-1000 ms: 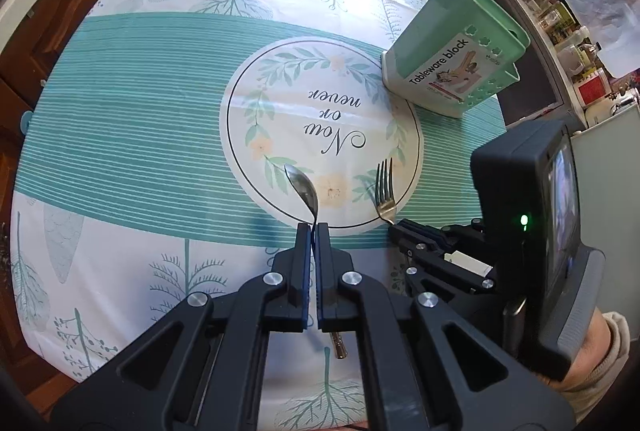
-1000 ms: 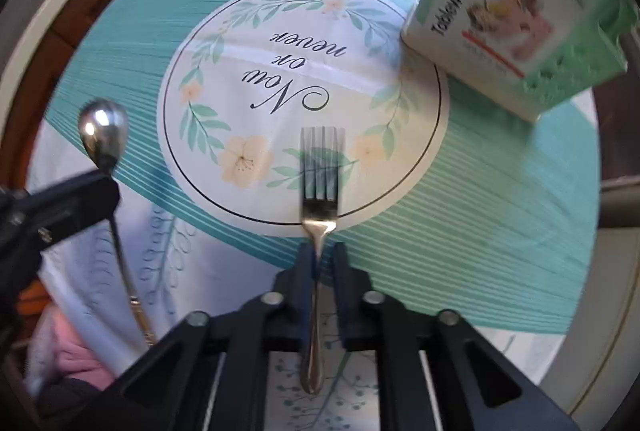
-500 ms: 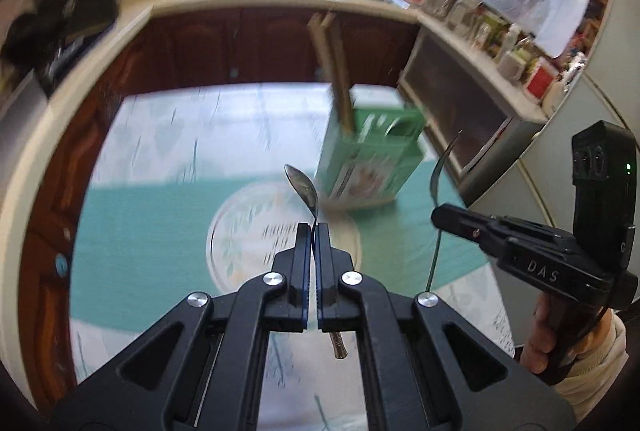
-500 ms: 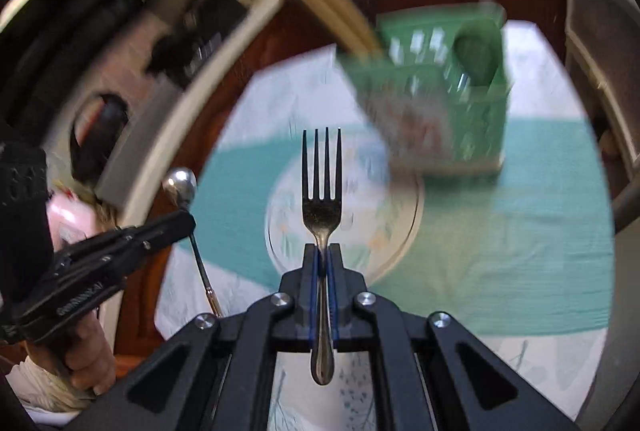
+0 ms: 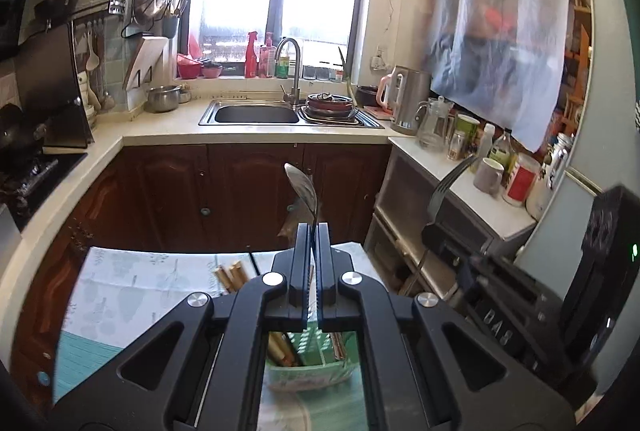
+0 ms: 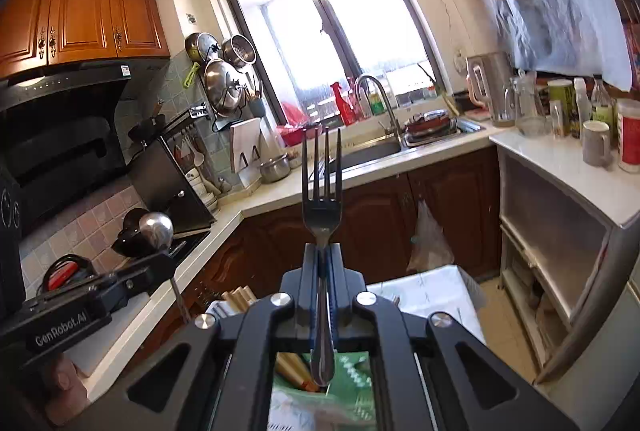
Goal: Organize utensils
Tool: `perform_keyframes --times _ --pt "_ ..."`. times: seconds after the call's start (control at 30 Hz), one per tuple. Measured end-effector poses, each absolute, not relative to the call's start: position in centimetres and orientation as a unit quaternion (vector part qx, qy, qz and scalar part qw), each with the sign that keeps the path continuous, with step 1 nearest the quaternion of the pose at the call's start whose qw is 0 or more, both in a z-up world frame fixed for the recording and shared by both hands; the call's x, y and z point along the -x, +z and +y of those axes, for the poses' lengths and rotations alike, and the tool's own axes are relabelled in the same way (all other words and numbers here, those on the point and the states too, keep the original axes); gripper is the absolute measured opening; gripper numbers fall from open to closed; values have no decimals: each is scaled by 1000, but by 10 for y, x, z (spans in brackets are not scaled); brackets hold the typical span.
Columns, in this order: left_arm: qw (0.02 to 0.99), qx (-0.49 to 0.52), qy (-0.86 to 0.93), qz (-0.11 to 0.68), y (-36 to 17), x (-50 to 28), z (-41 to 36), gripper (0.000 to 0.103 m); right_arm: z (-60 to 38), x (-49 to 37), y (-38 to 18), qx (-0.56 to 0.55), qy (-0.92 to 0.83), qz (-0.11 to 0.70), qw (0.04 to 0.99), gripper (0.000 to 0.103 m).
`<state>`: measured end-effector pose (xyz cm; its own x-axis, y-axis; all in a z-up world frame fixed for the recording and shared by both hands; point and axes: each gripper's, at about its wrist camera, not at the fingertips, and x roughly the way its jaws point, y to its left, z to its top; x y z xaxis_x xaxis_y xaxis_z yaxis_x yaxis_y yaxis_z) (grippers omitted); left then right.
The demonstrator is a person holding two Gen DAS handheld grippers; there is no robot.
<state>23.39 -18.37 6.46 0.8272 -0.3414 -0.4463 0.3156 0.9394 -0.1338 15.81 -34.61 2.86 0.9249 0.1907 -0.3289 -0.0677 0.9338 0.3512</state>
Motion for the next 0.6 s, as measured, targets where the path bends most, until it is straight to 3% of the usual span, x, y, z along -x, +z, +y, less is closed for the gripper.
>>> perform_keyframes --times 0.3,0.6 --pt "955 14 -175 238 -23 -280 -219 0 -340 -174 -43 -123 68 161 977 4" --pt "954 -10 -172 246 -75 -293 -239 0 -341 -174 -83 -140 75 154 975 4"
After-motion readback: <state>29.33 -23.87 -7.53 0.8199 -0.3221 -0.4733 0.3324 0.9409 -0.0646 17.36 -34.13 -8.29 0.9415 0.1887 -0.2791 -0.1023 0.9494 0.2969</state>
